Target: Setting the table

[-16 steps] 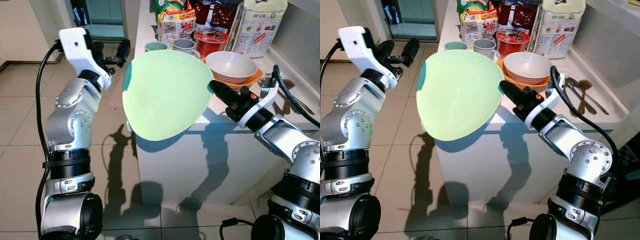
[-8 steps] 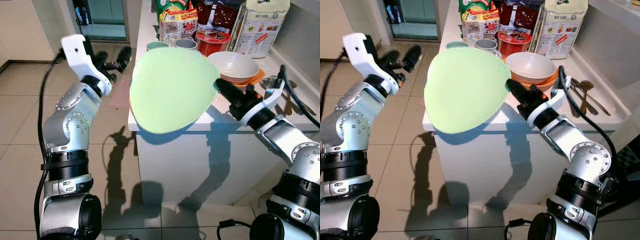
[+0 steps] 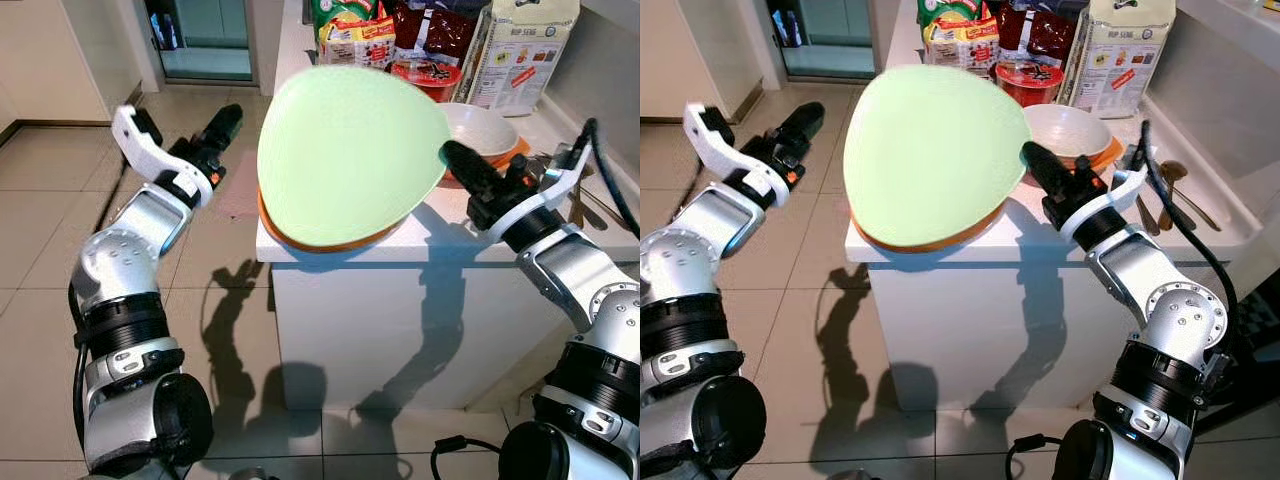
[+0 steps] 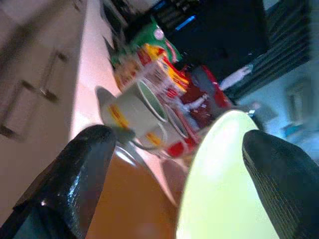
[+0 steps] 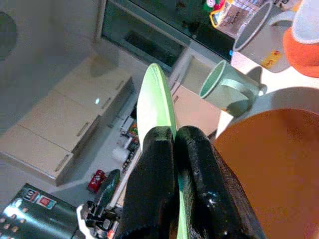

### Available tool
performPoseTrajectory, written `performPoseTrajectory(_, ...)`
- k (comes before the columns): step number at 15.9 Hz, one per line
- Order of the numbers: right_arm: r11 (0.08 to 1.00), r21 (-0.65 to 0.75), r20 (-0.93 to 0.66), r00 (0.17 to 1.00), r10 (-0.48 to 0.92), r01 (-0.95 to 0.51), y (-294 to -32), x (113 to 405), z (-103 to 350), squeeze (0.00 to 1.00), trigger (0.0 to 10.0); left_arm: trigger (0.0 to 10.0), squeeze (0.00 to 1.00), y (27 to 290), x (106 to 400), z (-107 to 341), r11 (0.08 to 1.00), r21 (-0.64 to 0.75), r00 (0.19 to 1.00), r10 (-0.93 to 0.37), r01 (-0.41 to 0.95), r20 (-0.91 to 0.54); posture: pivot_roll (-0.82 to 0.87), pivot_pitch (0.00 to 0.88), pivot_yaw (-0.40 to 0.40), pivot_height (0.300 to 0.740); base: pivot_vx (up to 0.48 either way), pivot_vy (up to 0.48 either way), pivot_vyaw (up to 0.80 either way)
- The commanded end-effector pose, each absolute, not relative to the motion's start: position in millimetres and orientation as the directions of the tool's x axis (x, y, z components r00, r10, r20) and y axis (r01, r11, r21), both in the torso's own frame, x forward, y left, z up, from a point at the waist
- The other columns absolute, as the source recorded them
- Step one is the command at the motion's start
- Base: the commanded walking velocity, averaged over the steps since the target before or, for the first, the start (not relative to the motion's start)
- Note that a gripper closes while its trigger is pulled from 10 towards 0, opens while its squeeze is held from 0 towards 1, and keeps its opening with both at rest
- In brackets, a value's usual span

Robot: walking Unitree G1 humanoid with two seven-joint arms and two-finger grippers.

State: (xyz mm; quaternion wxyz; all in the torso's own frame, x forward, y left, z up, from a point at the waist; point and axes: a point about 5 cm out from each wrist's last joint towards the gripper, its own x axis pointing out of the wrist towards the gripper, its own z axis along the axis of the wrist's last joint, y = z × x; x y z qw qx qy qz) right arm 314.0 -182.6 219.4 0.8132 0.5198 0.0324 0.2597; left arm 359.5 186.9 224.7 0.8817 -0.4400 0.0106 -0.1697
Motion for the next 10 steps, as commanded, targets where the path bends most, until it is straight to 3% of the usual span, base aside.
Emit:
performPoseTrajectory(1, 0.293, 0.847, 0.292, 0.848, 0.442, -0.444, -182.7, 314.3, 234.8, 0.00, 0.0, 10.0, 0.00, 181.0, 360.9, 220.2, 0.587, -0.753, 0.937, -0.332, 0.297, 0.111, 0.03, 0.000, -0.003, 0.740, 0.000, 0.000, 0.00)
performPoseTrajectory(3, 0.290, 0.849, 0.293, 0.849, 0.439, -0.442, -182.6, 314.3, 234.6, 0.00, 0.0, 10.0, 0.00, 180.9, 362.1, 216.7, 0.584, -0.756, 0.938, -0.328, 0.296, 0.113, 0.02, 0.000, 0.000, 0.740, 0.000, 0.000, 0.00)
performPoseTrajectory(5, 0.267, 0.860, 0.298, 0.852, 0.430, -0.435, -183.2, 314.6, 234.0, 0.00, 0.0, 10.0, 0.00, 174.3, 361.2, 215.6, 0.542, -0.767, 0.912, -0.387, 0.343, 0.134, 0.02, 0.000, 0.003, 0.740, 0.000, 0.000, 0.00)
performPoseTrajectory(8, 0.249, 0.873, 0.294, 0.860, 0.417, -0.420, -184.8, 315.5, 231.7, 0.00, 0.0, 10.0, 0.00, 159.6, 358.7, 209.3, 0.589, -0.704, 0.876, -0.470, 0.398, 0.103, 0.03, 0.000, 0.002, 0.740, 0.000, 0.000, 0.00)
performPoseTrajectory(10, 0.243, 0.876, 0.294, 0.861, 0.415, -0.416, -184.5, 314.8, 231.5, 0.00, 0.0, 10.0, 0.00, 151.9, 356.3, 207.9, 0.549, -0.712, 0.845, -0.520, 0.439, 0.120, 0.02, 0.000, 0.009, 0.740, 0.000, 0.000, 0.00)
